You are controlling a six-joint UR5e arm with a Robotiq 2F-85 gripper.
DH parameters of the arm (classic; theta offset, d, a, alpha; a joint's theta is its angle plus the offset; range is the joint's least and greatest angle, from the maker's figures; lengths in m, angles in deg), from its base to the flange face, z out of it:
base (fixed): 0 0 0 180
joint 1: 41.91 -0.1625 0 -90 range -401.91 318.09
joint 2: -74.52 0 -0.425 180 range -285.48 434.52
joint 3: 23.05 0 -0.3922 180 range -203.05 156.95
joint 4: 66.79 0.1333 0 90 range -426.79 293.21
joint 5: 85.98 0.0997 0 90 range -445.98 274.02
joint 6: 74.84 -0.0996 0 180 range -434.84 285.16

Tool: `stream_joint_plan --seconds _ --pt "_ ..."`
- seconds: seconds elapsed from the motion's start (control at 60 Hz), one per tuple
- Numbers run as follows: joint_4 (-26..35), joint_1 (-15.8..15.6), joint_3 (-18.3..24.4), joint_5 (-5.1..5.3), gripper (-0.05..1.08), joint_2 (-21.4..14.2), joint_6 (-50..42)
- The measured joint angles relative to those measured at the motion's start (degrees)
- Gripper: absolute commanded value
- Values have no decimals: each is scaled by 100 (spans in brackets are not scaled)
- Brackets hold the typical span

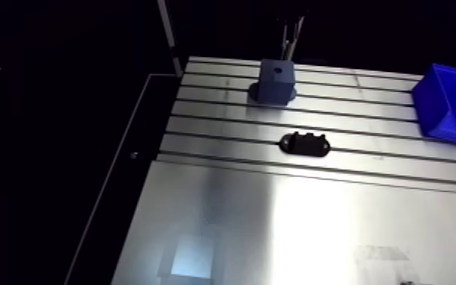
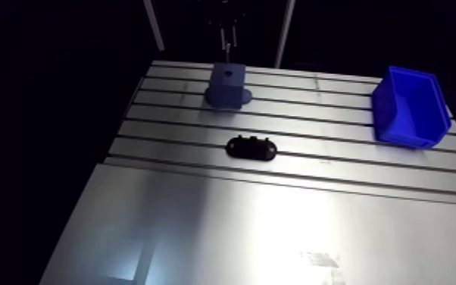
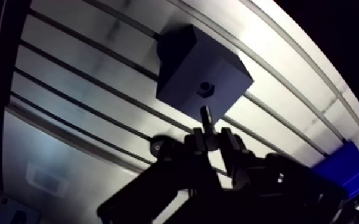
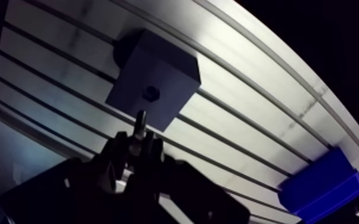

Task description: Pick up the M10 bolt and insert it into the hex recess until seated.

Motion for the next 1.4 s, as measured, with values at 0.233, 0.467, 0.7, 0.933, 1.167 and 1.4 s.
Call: stream_joint_plan --seconds 0.233,0.467,0.7,0.933,1.167,1.4 --pt "-51 -15 -5 3 91 83 -1" --pt "-65 -20 -7 2 91 118 -6" --pt "-68 -10 0 -6 91 127 -6" --pt "-68 13 4 -9 91 130 -1" --pt "-64 20 -8 -8 91 130 2" --pt "-66 18 -18 -12 91 145 3"
